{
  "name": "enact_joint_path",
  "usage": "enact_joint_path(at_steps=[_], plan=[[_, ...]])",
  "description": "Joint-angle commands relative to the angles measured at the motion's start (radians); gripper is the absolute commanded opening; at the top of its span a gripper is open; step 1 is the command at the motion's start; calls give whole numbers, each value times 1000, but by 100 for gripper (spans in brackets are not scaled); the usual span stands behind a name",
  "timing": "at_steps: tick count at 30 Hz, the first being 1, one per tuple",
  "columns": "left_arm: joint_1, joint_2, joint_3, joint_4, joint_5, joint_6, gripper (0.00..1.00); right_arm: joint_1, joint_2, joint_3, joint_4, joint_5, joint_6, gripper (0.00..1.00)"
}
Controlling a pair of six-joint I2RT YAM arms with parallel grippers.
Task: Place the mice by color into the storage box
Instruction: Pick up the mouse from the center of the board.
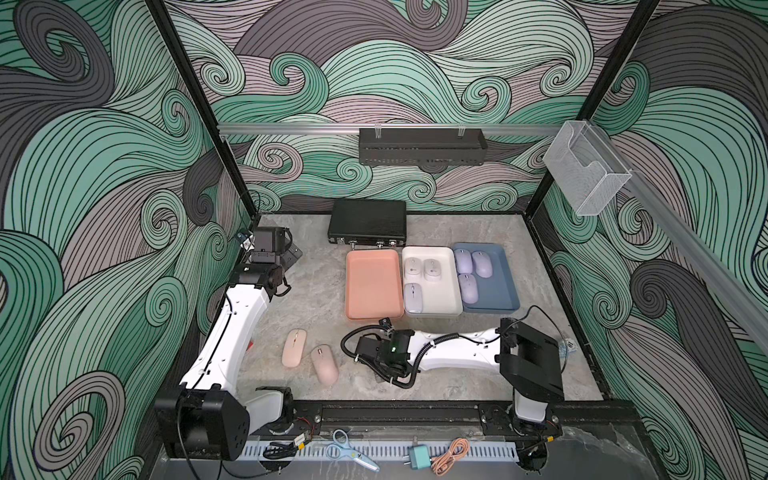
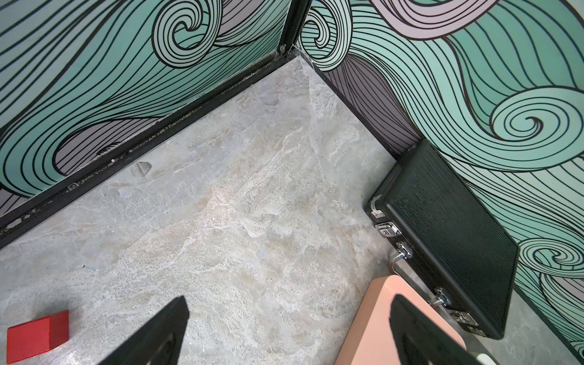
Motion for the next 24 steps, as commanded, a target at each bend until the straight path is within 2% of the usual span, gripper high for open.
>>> enact_joint_path(at_steps=[1,5,12,24], plan=[[8,0,17,2,32,-2,97,5,-16,-1,48,-54,-56,79],[8,9,20,7,68,-2,96,-2,14,33,23,-45,-84,70],[7,28,32,-2,105,3,95,-21,65,44,52,-45,-93,60],[8,35,39,-4,121,9,95,-38,124,42,80,-74,-90,62]])
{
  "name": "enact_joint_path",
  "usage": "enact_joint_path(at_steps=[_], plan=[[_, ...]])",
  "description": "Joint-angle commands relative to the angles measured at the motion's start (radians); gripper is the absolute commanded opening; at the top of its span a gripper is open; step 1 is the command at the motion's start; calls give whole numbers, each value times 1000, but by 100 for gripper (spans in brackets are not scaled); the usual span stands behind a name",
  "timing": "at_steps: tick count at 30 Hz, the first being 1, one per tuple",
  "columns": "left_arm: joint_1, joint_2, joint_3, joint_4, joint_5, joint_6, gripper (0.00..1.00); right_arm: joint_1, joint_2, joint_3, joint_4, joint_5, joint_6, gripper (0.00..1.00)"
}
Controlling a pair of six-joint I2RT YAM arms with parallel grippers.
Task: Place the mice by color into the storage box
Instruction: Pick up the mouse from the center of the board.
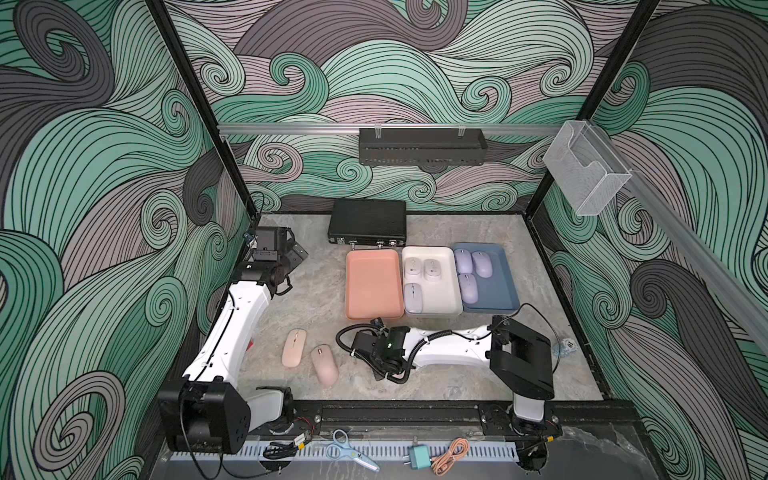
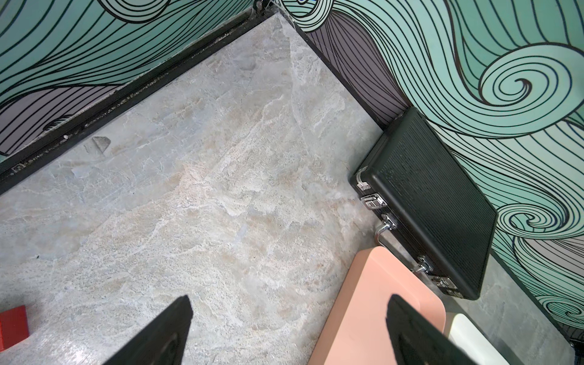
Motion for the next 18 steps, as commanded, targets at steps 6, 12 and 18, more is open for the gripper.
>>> enact_joint_path(at_steps=[6,12,18], plan=[[8,9,39,-5,12,8,95,-11,57,-20,15,-2,13,64],[8,8,38,-5,11,8,95,-10,-3,2,-15,29,-9,53],[8,14,37,6,39,21,94,-16,-69,79,-94,83,-33,53]])
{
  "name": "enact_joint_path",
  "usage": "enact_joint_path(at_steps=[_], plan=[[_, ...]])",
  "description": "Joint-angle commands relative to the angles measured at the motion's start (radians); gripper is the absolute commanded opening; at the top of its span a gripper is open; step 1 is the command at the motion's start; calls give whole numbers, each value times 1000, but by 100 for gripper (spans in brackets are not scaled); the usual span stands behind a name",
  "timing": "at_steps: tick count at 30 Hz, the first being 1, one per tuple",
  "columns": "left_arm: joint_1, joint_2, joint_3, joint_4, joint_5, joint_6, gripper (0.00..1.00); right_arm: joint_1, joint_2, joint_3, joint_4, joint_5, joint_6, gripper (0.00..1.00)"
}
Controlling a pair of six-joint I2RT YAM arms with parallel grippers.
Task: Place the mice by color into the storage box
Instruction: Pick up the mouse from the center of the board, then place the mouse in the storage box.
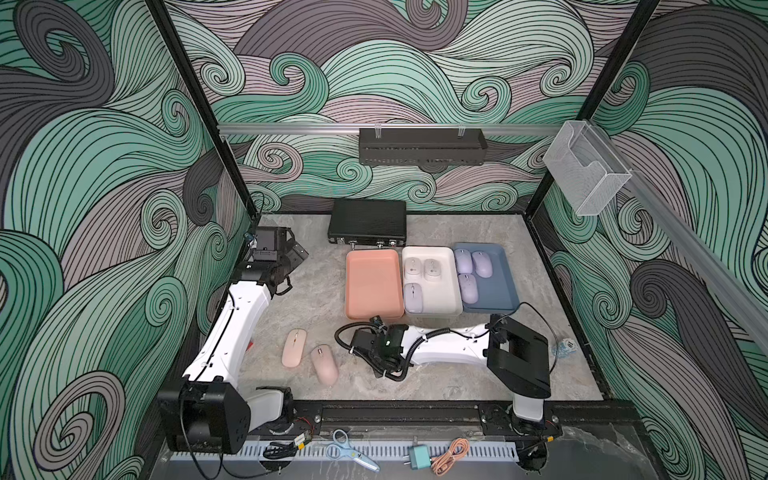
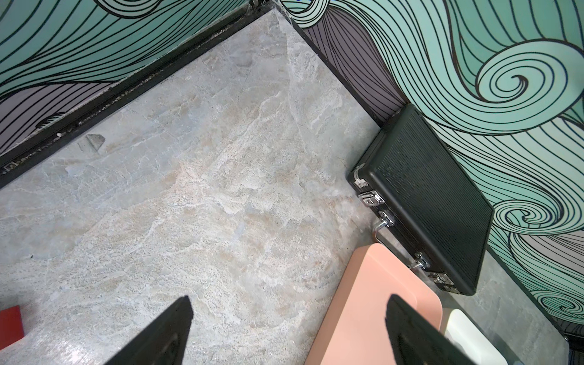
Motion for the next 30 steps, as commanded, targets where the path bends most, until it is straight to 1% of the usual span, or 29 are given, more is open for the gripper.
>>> enact_joint_path(at_steps=[1,6,10,14,20,25,30], plan=[[8,17,38,6,21,17,94,-15,-72,62,-76,63,-10,52],[7,32,39,9,25,15,94,-87,-58,177,-97,65,-75,49],[10,53,57,-16,26,23,94,-175,18,311,-103,55,-149,48],[10,64,59,-16,33,21,94,-261,141,481,-103,9,-209,48],[21,54,70,-23,72,21,94,-352,364,756,-146,-37,-258,48],[21,45,55,-8,69,18,94,-400,512,923,-180,-50,-269,47],[21,60,70,-22,97,25,94,-407,627,1054,-209,-46,-282,46]])
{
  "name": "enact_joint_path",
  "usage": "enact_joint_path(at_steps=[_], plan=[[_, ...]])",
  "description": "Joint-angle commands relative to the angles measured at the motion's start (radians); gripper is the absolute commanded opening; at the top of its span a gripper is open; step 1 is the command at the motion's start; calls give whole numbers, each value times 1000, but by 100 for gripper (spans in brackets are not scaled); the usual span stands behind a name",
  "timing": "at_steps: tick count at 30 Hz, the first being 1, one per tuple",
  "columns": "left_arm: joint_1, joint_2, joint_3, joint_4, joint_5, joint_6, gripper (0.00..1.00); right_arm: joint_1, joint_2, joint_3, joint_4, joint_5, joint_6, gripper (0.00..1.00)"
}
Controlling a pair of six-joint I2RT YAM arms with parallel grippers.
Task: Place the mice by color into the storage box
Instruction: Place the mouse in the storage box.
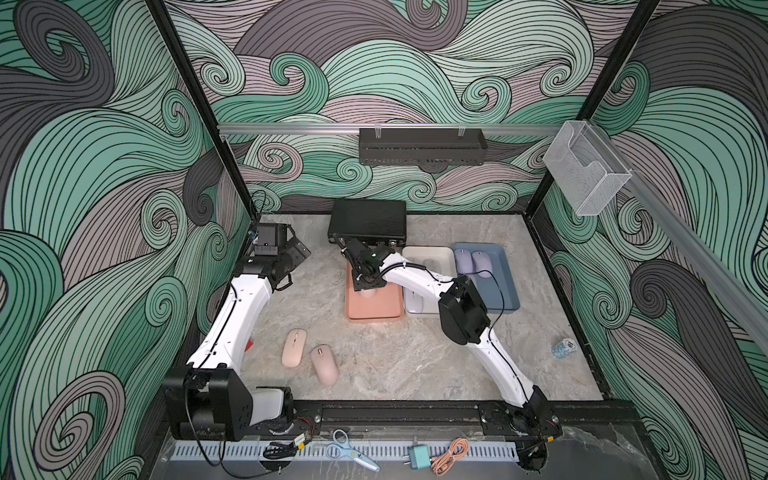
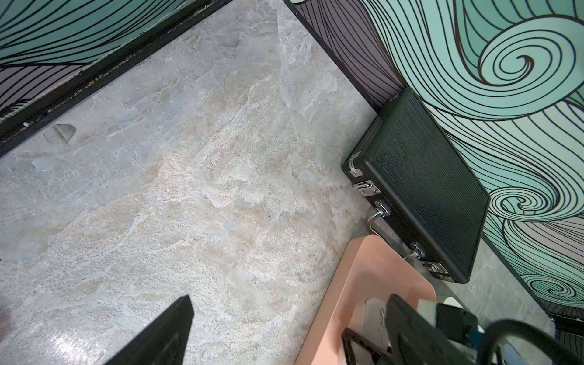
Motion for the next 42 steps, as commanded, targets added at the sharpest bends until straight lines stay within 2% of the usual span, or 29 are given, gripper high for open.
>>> enact_joint_path(at_steps=[1,11,18,24,31,34,42], plan=[[7,8,43,-21,34,19,94,2,41,83,-47,-1,-11,47],[7,6,49,-27,82,17,93,-15,176,224,-88,2,48,49],[7,0,45,-15,105,17,93,-46,204,290,-83,24,75,51],[7,6,46,-12,121,17,93,-62,234,325,-80,-9,69,55],[7,14,45,-10,130,17,93,-65,241,328,-57,-82,56,61],[7,19,42,-4,140,27,93,-73,213,316,-53,-110,50,67],[7,31,48,-8,148,33,93,-91,136,267,5,-240,81,68]])
